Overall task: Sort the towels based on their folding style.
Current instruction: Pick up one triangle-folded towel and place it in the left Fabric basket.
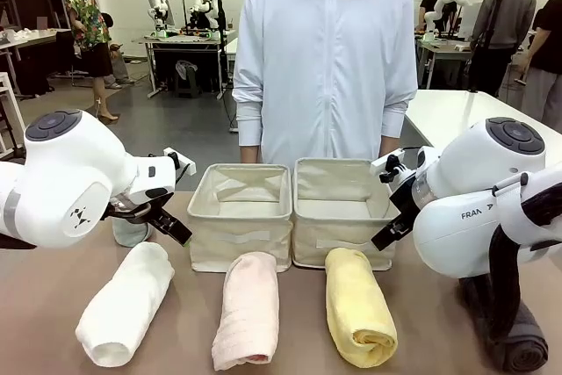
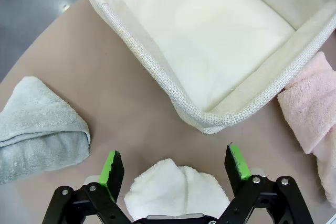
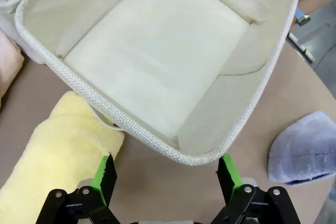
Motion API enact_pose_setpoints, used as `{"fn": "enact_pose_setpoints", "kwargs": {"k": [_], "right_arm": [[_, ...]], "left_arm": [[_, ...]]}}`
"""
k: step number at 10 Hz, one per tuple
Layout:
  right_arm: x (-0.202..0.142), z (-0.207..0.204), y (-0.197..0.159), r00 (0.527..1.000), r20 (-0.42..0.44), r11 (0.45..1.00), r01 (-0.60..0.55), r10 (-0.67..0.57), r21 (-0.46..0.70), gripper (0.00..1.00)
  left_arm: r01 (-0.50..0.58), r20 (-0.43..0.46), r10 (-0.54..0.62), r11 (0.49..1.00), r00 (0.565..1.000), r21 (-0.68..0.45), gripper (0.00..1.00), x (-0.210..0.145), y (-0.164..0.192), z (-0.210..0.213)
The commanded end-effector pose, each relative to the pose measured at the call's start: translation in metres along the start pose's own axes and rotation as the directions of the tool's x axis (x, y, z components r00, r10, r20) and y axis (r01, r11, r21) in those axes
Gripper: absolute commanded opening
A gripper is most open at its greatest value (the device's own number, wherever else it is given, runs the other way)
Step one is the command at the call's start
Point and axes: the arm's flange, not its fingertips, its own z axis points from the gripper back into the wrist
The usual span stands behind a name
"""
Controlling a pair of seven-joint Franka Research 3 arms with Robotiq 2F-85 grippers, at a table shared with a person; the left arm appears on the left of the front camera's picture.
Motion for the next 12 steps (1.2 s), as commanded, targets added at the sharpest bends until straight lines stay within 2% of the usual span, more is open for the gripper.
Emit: {"fn": "enact_pose_setpoints", "kwargs": {"k": [1,10,11,12], "right_arm": [[0.000,0.000,0.000,1.000,0.000,1.000,0.000,0.000,0.000,1.00],[0.000,0.000,0.000,1.000,0.000,1.000,0.000,0.000,0.000,1.00],[0.009,0.048,0.007,0.997,0.082,0.998,0.013,-0.008,-0.054,1.00],[0.018,0.101,0.012,0.992,0.121,0.996,0.030,-0.020,-0.082,1.00]], "left_arm": [[0.000,0.000,0.000,1.000,1.000,0.000,1.00,0.000,0.000,0.000],[0.000,0.000,0.000,1.000,1.000,0.000,1.00,0.000,0.000,0.000],[0.006,0.062,-0.011,0.996,0.998,0.086,1.00,0.006,0.001,0.036],[0.019,0.122,-0.034,0.992,0.992,0.122,1.00,0.013,0.006,0.079]]}}
